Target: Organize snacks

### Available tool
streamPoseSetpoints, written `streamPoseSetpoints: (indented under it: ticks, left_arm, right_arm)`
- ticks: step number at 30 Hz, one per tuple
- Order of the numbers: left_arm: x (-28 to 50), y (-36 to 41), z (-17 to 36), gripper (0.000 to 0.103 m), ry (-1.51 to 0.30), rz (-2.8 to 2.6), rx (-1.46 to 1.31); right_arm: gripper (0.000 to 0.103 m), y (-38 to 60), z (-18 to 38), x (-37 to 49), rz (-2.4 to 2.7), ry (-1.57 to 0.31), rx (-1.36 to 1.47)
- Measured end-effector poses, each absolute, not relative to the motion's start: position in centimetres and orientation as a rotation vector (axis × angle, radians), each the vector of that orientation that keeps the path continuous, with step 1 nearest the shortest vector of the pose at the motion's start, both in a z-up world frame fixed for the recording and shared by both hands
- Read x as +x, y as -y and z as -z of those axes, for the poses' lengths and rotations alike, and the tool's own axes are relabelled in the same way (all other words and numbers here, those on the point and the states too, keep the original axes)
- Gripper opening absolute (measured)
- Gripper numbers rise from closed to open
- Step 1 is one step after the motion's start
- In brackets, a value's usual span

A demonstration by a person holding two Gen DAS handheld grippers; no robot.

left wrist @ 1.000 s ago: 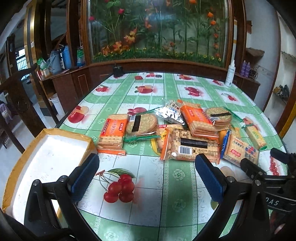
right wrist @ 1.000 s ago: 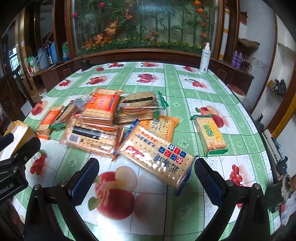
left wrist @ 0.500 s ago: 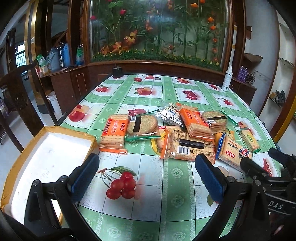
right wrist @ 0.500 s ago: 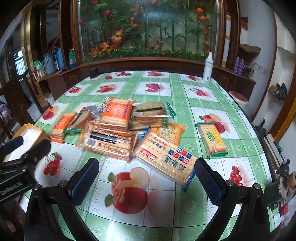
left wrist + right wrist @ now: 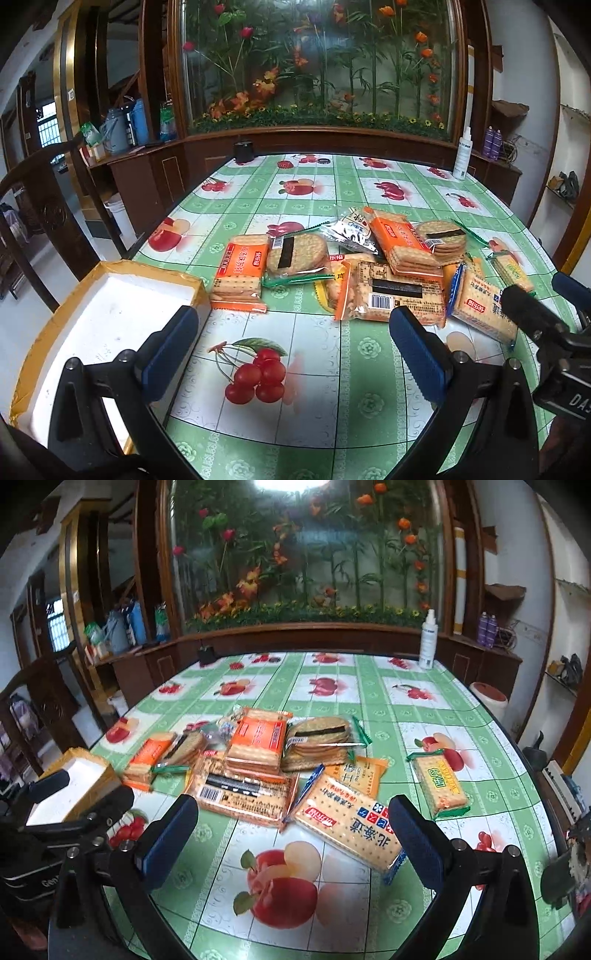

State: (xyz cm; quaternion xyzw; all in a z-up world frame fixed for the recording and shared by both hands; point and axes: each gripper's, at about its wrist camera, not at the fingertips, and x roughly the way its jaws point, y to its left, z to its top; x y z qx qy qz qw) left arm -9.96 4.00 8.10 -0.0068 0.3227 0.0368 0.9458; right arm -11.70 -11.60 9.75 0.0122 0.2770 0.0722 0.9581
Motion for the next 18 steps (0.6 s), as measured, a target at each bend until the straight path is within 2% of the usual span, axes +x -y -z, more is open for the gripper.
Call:
streamPoseSetpoints:
  ticks: [18]
  left_arm:
    - [-6.5, -5.2, -6.9, 0.103, -0.762, -0.002, -0.058]
  right_arm:
    - [0.103, 12.2, -8.1, -9.8, -0.15, -0.662, -0.06]
